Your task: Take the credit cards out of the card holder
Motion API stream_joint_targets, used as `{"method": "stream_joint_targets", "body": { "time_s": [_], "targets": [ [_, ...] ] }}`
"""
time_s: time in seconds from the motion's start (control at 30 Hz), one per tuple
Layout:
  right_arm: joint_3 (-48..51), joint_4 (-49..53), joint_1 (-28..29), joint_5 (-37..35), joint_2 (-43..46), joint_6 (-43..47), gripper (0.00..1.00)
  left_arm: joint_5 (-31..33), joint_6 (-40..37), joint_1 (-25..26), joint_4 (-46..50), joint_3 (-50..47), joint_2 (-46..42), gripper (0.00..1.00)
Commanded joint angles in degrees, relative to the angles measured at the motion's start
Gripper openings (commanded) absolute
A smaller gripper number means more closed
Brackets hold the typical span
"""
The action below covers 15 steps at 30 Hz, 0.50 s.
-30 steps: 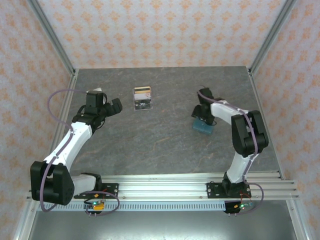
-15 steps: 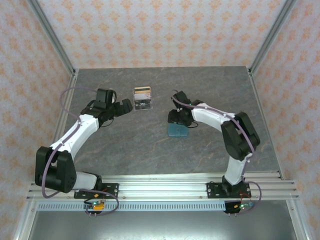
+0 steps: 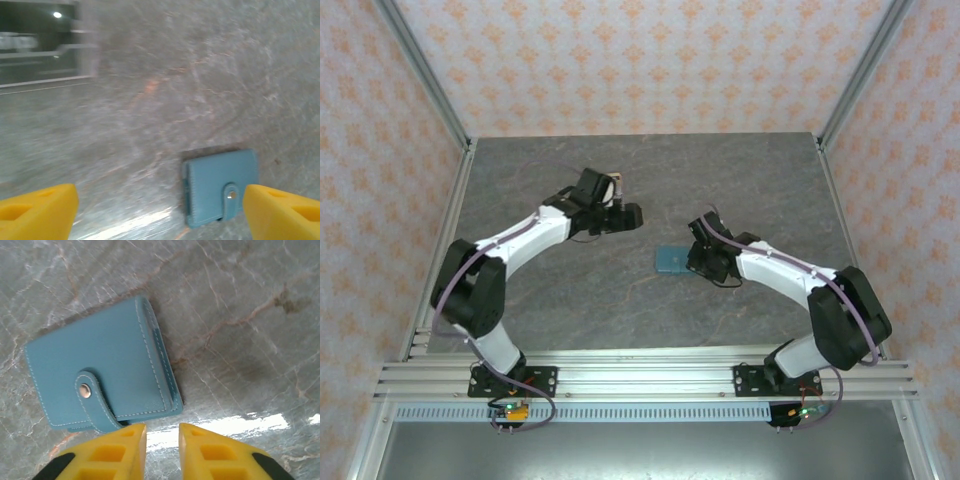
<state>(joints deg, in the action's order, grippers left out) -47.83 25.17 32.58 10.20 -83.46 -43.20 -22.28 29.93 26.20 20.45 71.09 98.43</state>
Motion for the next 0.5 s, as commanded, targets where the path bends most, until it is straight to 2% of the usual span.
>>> {"method": "stream_joint_targets", "body": {
  "time_s": [0.0, 0.17, 0.33, 0.47],
  "targets": [
    [1.0, -4.1, -0.1, 1.4, -0.6, -4.7, 0.19, -3.8, 0.3, 2.6, -0.4, 5.6, 4.4, 0.81],
    [2.1, -4.8, -0.1, 1.3, -1.0, -5.7, 0.13, -4.9, 0.3, 5.7, 3.1, 14.7, 13.9, 0.75],
    [2.0, -5.6, -0.2, 1.2, -2.7, -5.7, 0.12, -6.1, 0.4, 7.3, 7.8, 23.4, 22.1, 0.65],
    [1.8, -6.4, -0.2, 1.0, -4.2, -6.2, 0.11, -5.4, 0.3, 7.8, 10.6, 26.3, 26.0, 0.64]
  ]
}}
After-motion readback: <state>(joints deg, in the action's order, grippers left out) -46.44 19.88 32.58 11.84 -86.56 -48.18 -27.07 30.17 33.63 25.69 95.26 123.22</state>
